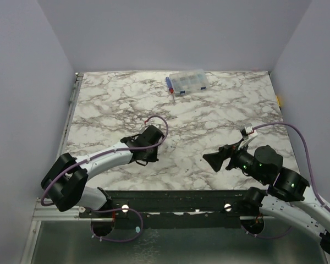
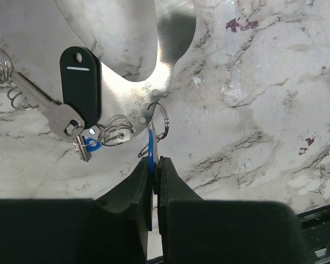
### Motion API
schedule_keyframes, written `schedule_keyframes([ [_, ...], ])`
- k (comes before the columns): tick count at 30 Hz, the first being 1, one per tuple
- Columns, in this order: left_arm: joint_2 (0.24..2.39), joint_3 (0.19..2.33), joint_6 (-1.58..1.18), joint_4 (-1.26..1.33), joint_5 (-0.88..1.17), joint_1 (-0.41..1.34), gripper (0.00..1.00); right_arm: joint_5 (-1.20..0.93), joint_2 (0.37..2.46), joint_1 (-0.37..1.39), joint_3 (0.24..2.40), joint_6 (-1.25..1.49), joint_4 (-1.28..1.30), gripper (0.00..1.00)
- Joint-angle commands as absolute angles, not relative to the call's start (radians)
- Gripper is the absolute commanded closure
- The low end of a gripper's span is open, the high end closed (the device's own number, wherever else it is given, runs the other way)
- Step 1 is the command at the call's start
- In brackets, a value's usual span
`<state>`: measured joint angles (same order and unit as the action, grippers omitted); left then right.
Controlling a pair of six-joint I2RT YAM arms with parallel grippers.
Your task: Put the keys on the keyring
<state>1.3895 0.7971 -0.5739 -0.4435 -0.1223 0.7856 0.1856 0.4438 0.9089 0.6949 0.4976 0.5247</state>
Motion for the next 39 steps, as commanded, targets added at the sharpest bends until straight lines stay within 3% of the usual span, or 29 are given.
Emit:
schedule_keyframes([
  [1,1.351,0.752,-0.665,-0.42,-0.072,0.787,1.0,0.166,0.451,0.913,0.71,0.509,0.543,0.0],
  [7,1.34,0.716,-0.68,-0.419,-0.051,0.787,0.97,0.159,0.472,0.913,0.706,0.512,0.538,0.0],
  [10,1.349,0.707,-0.688,-0.417,-0.025,0.786,0.76,0.16,0.474,0.913,0.699,0.512,0.539,0.0],
  [19,1.364,0.72,-0.69,-0.452,0.048,0.787,0.43,0.169,0.485,0.913,0.694,0.512,0.534,0.0],
  [22,1.318,0.757,-0.675,-0.496,0.014,0.786,0.28,0.167,0.495,0.913,0.693,0.501,0.523,0.0],
  [27,1.229,0.859,-0.569,-0.578,-0.079,0.787,0.16,0.172,0.499,0.913,0.708,0.482,0.484,0.0],
  [29,1.19,0.908,-0.499,-0.603,-0.149,0.787,0.02,0.204,0.505,0.913,0.729,0.48,0.483,0.0],
  [39,1.087,0.987,-0.194,-0.482,-0.608,0.786,0.01,0.479,0.474,0.913,0.821,0.462,0.539,0.0],
])
